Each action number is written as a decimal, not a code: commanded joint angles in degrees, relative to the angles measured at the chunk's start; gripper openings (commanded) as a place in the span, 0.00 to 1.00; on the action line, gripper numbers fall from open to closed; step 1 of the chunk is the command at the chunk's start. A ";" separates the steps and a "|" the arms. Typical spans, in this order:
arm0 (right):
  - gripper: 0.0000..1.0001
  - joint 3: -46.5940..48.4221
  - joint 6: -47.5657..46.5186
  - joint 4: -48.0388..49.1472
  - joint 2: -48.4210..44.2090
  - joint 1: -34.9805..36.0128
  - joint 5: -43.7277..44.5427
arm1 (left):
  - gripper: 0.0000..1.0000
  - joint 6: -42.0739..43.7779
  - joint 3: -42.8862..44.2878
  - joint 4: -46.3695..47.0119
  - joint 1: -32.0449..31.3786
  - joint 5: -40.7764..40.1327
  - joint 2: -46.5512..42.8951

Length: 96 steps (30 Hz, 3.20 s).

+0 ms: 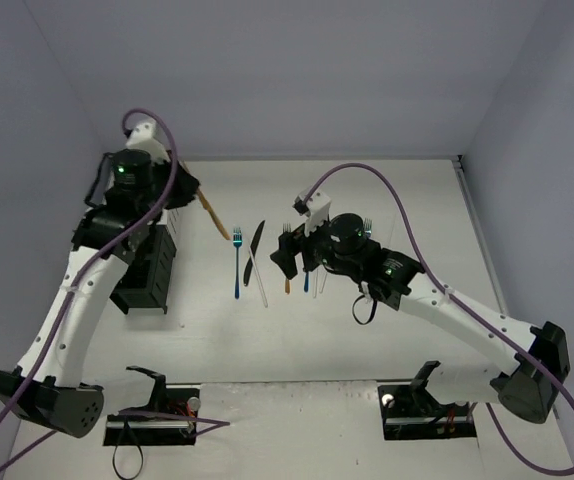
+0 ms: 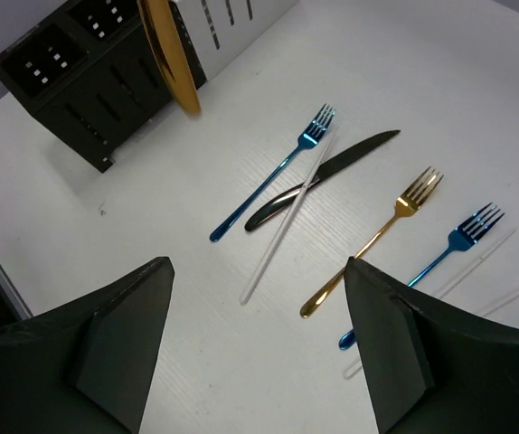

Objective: Sort the eating utensils into containers

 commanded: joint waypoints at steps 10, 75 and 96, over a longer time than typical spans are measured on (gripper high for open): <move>0.76 -9.33 2.36 3.61 -8.22 -3.70 2.51 | 0.00 15.96 16.00 5.01 22.08 -13.49 12.43; 0.77 -18.08 10.55 -4.50 -17.02 -6.35 13.31 | 0.48 -15.30 -13.23 6.37 -18.84 -5.31 29.16; 0.77 -18.47 10.38 -4.68 -16.54 -6.62 13.39 | 0.48 -10.02 -3.28 4.88 -21.11 -6.17 39.81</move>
